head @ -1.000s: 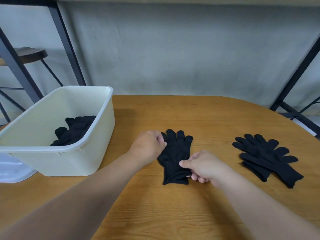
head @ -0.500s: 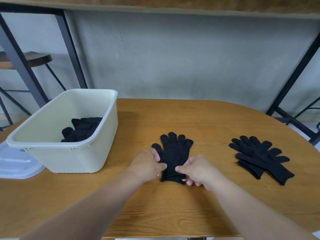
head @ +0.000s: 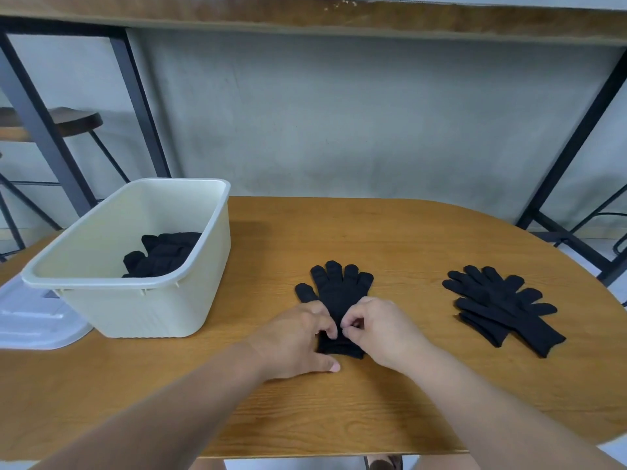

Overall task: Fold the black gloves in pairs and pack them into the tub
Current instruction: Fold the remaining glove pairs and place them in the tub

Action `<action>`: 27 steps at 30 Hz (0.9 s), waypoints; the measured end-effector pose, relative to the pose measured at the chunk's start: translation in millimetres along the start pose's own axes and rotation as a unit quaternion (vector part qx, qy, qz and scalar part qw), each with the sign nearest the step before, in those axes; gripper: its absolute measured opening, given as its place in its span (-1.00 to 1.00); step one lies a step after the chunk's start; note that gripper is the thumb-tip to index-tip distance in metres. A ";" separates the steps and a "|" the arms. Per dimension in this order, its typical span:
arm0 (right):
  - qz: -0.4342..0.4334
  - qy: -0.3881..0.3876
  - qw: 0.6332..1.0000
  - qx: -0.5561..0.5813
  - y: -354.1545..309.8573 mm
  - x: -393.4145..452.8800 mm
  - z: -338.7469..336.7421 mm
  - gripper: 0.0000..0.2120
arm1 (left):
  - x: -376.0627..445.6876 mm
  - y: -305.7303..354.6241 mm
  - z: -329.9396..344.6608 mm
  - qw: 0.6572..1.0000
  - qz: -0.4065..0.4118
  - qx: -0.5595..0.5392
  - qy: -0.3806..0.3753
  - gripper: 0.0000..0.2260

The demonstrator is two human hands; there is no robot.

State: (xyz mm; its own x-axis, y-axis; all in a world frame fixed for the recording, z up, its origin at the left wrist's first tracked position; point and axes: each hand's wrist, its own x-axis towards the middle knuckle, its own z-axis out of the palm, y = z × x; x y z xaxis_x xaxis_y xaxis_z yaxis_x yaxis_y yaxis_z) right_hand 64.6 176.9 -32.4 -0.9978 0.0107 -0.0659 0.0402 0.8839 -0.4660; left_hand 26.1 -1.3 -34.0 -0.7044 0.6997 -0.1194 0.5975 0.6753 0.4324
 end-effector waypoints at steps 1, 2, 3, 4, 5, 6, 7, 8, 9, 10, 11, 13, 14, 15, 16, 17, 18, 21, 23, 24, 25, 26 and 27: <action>-0.001 -0.002 1.000 0.012 0.7 -0.2 -0.8 -0.89 | -0.1 -0.8 0.3 1.000 0.011 0.014 0.006 -0.65; -0.002 -0.006 1.000 0.024 1.6 -0.9 -1.8 -0.89 | -0.5 -1.2 0.4 0.999 0.026 0.032 0.017 -0.69; -0.003 -0.011 0.999 0.033 2.2 -1.7 -3.1 -0.88 | -0.8 -1.2 0.7 0.998 0.039 0.051 0.028 -0.72; -0.005 -0.018 0.999 0.036 2.3 -3.6 -5.4 -0.88 | -1.3 -0.7 1.2 0.996 0.050 0.065 0.038 -0.75; -0.010 -0.026 0.999 0.036 2.6 -5.4 -7.3 -0.86 | -1.2 -0.2 1.5 0.995 0.057 0.071 0.047 -0.77; -0.017 -0.036 0.999 0.032 3.3 -7.6 -9.0 -0.82 | -0.4 0.0 1.8 0.994 0.061 0.072 0.056 -0.79; -0.025 -0.048 0.998 0.022 3.3 -10.1 -10.5 -0.77 | -0.1 0.7 1.7 0.994 0.061 0.069 0.066 -0.79; -0.036 -0.059 0.998 0.003 3.8 -12.3 -10.6 -0.71 | 0.5 1.4 1.6 0.993 0.055 0.065 0.076 -0.80; -0.052 -0.062 0.996 -0.024 4.1 -14.4 -9.9 -0.66 | 0.8 2.2 1.6 0.993 0.048 0.059 0.085 -0.80; -0.068 -0.056 0.995 -0.054 4.5 -16.2 -8.1 -0.64 | 1.1 3.3 1.6 0.994 0.039 0.051 0.094 -0.81; -0.084 -0.042 0.992 -0.081 4.1 -18.5 -6.1 -0.65 | 1.3 4.0 2.1 0.994 0.030 0.037 0.101 -0.82; -0.115 -0.002 0.986 -0.120 3.7 -21.7 -1.4 -0.70 | 1.1 4.5 3.8 0.993 0.012 0.004 0.113 -0.86; -0.127 0.017 0.983 -0.128 4.0 -22.9 1.0 -0.72 | 0.4 4.4 5.0 0.993 0.007 -0.010 0.119 -0.87; -0.133 0.030 0.983 -0.126 4.3 -23.6 2.3 -0.73 | -0.5 4.1 5.9 0.992 0.007 -0.022 0.123 -0.88; -0.134 0.040 0.983 -0.116 5.0 -23.9 2.6 -0.74 | -1.9 3.0 7.1 0.992 0.010 -0.029 0.120 -0.89; -0.131 0.041 0.985 -0.104 5.7 -23.6 2.3 -0.75 | -4.0 1.8 8.3 0.993 0.017 -0.030 0.111 -0.88; -0.128 0.037 0.987 -0.095 7.3 -23.3 2.1 -0.76 | -6.4 1.1 9.4 0.995 0.022 -0.024 0.099 -0.84; -0.124 0.002 0.989 -0.077 10.1 -23.9 1.8 -0.78 | -12.5 0.7 12.6 0.995 0.031 0.002 0.098 -0.85; -0.112 -0.016 0.992 -0.054 10.6 -24.3 1.7 -0.77 | -15.0 1.1 13.8 0.992 0.021 -0.012 0.126 -0.89; -0.100 -0.021 0.994 -0.031 10.3 -23.9 1.0 -0.78 | -15.7 1.1 14.4 0.990 0.008 -0.031 0.136 -0.90; -0.081 -0.025 0.996 0.000 9.8 -23.3 -0.5 -0.79 | -15.9 1.3 14.8 0.988 -0.005 -0.057 0.140 -0.91; -0.059 -0.027 0.997 0.037 9.0 -22.4 -2.1 -0.83 | -15.9 1.2 15.0 0.986 -0.018 -0.086 0.141 -0.92; -0.039 -0.029 0.996 0.071 8.3 -21.3 -3.3 -0.86 | -15.6 1.0 15.1 0.983 -0.028 -0.110 0.141 -0.92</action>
State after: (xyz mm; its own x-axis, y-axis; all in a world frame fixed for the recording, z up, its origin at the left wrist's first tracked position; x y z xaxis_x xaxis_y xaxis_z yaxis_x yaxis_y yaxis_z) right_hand 86.1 185.6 -32.0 -0.9937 -0.0851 -0.0733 -0.0254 0.8063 -0.5910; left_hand 43.6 -8.0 -45.2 -0.8311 0.5487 0.0908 0.4785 0.6223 0.6195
